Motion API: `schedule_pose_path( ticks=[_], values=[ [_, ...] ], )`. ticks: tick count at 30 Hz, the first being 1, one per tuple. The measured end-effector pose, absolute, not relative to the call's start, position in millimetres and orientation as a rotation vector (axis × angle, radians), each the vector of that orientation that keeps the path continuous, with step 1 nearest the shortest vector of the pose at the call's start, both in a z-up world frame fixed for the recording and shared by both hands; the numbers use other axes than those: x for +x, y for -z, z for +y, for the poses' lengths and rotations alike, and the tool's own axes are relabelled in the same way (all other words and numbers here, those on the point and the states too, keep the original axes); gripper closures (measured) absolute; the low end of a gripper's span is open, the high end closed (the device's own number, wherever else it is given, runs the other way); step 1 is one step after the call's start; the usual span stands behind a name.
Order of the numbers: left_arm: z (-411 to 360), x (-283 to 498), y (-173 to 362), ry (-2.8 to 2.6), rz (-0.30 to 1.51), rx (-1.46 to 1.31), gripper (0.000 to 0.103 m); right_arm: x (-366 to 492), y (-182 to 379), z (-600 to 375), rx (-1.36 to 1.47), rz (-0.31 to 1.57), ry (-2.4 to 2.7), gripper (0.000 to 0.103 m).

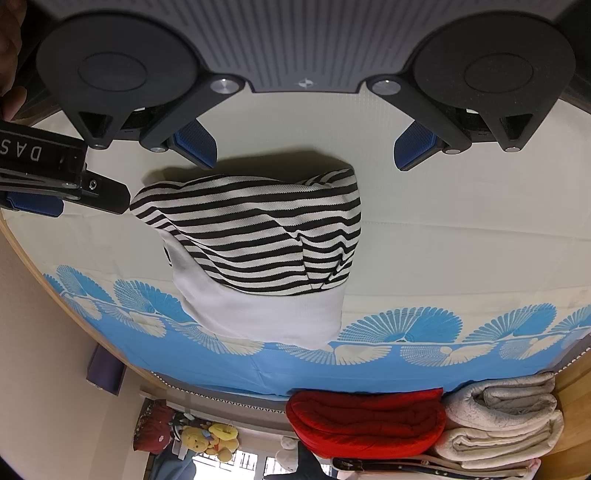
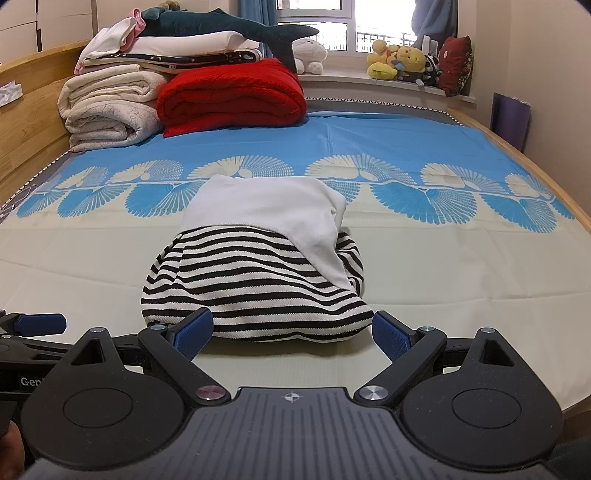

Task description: Fold small clothes

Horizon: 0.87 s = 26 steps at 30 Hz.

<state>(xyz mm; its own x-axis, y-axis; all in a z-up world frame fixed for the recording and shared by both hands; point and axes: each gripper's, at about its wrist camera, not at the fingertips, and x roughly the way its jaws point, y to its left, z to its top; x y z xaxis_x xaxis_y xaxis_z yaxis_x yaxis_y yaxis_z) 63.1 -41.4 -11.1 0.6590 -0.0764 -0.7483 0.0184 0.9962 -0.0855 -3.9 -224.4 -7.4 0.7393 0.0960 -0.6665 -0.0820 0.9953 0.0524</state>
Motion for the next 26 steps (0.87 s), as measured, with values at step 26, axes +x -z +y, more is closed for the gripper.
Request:
schedule_pose_path(
  ticks=[26],
  values=[
    [-40.4,64.6,10.8,0.054,0.847,-0.075,0.001,-3.1,7.8,-223.4,0.018,0.734,-0.101,0.01]
  ],
)
